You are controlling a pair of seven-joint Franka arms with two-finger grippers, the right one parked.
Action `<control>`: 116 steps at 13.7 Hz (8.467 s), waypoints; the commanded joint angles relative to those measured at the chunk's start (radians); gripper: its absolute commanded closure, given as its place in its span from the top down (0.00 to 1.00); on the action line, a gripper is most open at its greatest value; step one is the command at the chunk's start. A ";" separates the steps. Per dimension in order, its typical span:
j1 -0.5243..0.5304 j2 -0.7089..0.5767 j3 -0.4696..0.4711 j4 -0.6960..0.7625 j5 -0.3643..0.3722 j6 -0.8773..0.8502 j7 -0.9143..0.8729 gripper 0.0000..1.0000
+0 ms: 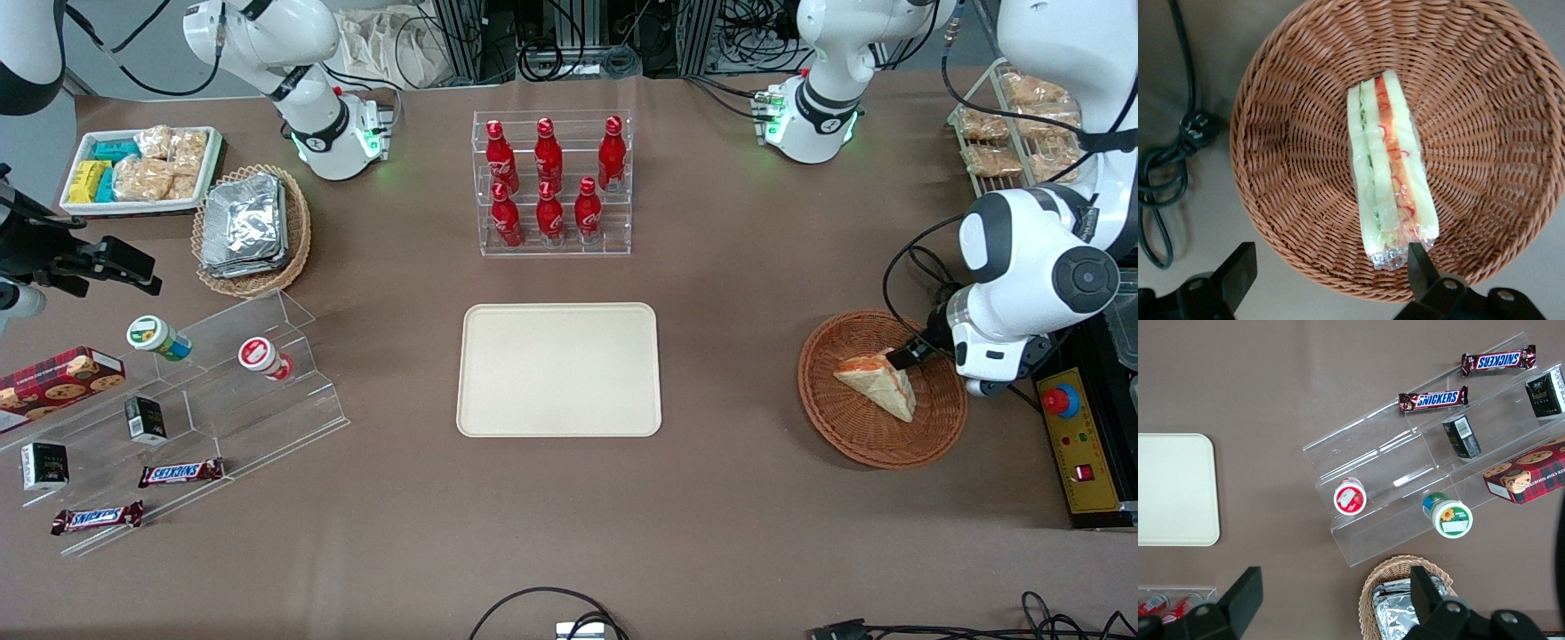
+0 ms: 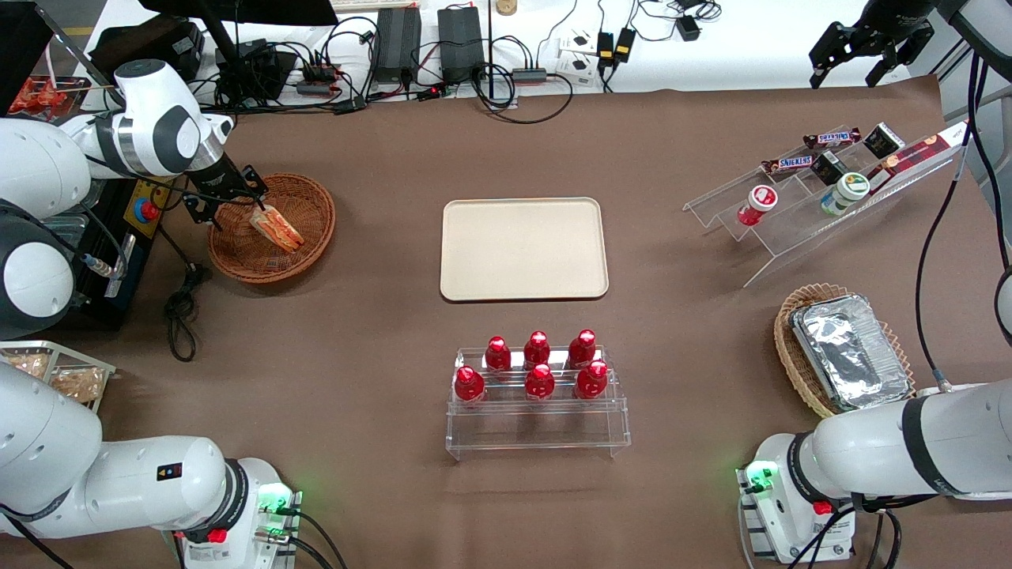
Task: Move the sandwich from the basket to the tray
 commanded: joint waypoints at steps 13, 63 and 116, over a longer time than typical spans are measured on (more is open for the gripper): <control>0.010 0.014 -0.013 0.050 -0.011 -0.019 -0.219 1.00; -0.065 0.186 -0.296 0.650 0.003 -0.474 -0.204 0.00; -0.267 -0.282 0.110 0.265 0.030 -0.553 0.570 1.00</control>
